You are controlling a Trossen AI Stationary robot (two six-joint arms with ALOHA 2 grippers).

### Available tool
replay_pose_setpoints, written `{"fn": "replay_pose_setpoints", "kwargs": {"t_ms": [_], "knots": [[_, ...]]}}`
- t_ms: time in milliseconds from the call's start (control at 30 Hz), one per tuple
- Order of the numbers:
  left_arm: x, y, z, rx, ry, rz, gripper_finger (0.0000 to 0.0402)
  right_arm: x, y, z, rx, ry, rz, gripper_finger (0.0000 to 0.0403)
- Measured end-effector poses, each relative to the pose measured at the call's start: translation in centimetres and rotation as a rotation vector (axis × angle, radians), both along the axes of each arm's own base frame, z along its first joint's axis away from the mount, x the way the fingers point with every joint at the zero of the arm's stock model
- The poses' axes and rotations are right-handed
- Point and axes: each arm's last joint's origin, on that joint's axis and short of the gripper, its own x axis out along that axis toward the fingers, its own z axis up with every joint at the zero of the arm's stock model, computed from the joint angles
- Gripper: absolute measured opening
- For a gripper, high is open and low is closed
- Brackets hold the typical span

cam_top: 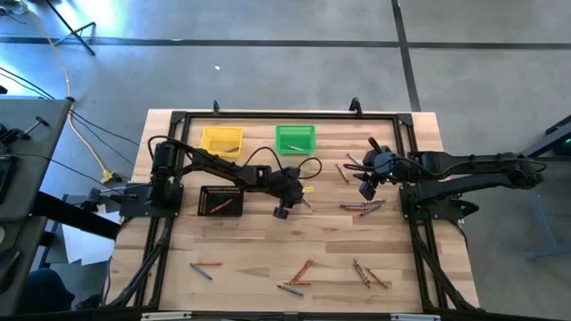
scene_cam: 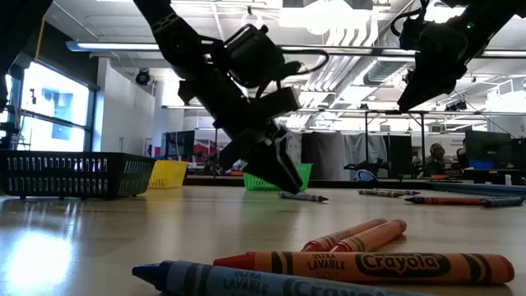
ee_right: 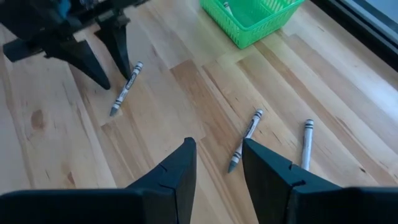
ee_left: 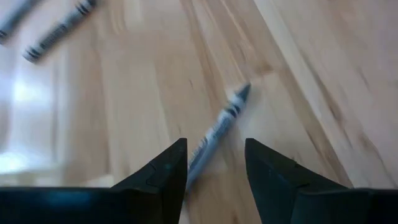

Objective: Sort crayons
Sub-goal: Put the gray crayon into the green bin

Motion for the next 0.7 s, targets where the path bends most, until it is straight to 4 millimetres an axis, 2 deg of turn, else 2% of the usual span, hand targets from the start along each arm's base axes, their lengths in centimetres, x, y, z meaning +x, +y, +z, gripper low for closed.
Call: {"fn": "replay_pose_setpoints", "kwargs": {"t_ms": [433,700], "knots": [[0.1,1.8,0.0,-0.006,-0.025,0.045,0.0155,0.0,0.0,0.0,0.000,0.000,0.000,0.0123],[-0.4,2.9,-0.3,-0.169,0.021,0.029,0.0155,0.0,0.0,0.0,-0.001,0.001,0.001,0.0123]]}}
